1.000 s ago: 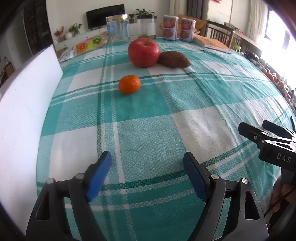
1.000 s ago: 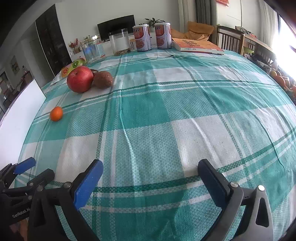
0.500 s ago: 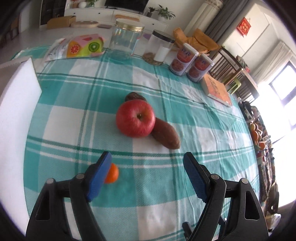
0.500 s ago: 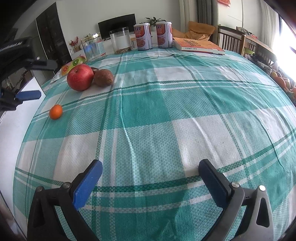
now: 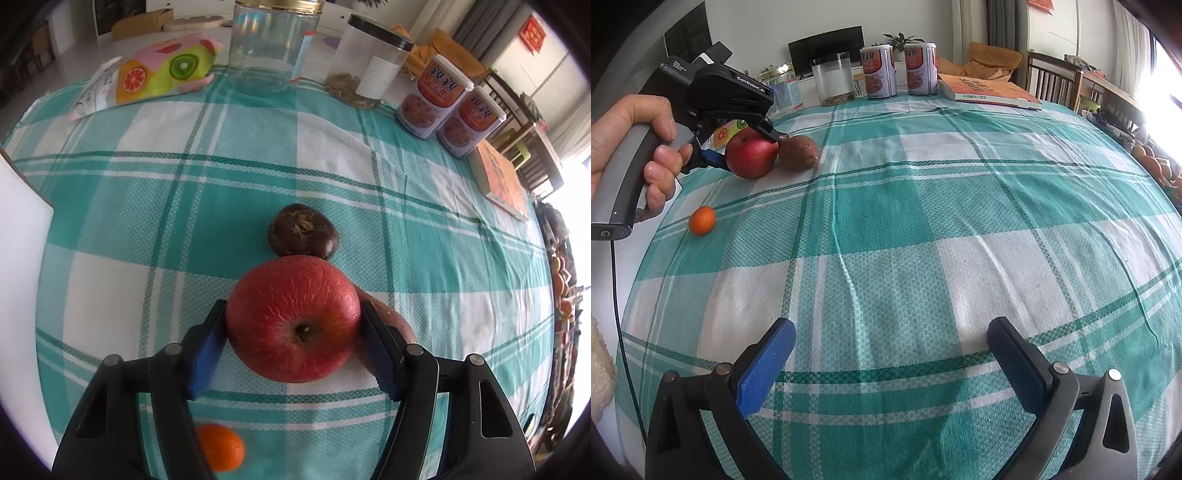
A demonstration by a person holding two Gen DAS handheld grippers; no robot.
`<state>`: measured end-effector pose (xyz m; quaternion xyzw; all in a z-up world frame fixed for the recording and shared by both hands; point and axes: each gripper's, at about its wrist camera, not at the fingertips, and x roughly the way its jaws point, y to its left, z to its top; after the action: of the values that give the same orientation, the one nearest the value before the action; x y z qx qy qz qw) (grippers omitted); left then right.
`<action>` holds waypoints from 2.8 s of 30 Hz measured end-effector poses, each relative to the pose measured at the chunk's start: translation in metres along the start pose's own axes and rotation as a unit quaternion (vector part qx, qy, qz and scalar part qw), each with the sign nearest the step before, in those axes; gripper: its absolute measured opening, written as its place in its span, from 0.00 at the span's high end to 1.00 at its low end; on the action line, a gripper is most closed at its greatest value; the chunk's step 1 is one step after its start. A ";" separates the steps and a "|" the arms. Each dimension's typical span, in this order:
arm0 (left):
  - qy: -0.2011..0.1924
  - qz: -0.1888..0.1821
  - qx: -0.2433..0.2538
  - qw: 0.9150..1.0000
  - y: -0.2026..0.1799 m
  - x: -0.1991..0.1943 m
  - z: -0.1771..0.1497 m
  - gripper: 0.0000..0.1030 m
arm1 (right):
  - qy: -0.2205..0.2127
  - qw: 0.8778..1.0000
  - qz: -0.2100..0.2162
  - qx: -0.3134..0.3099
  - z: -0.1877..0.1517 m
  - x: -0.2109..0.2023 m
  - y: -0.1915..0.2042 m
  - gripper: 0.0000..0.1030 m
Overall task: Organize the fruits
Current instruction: 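Lift the apple with the left tool while the right tool grasps the small orange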
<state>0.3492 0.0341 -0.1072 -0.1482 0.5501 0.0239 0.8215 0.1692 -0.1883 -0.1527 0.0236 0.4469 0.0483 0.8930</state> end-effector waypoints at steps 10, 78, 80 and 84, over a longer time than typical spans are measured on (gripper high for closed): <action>-0.042 -0.063 0.049 0.996 0.028 -0.113 -0.096 0.31 | 0.000 1.000 0.000 0.000 0.000 0.000 0.000 0.00; -0.137 0.044 0.146 0.979 0.048 -0.070 -0.240 0.12 | 0.022 0.955 0.184 -0.233 0.085 0.056 0.151 0.68; -0.137 0.044 0.146 0.979 0.048 -0.070 -0.240 0.12 | 0.020 0.961 0.170 -0.218 0.080 0.045 0.127 0.67; -0.137 0.045 0.147 0.979 0.048 -0.070 -0.240 0.12 | 0.013 0.974 0.125 -0.187 0.065 0.017 0.070 0.67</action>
<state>0.0966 0.0239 -0.1384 0.0033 0.4360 -0.0002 0.8999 0.2267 -0.1173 -0.1214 -0.0893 0.4352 0.2425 0.8625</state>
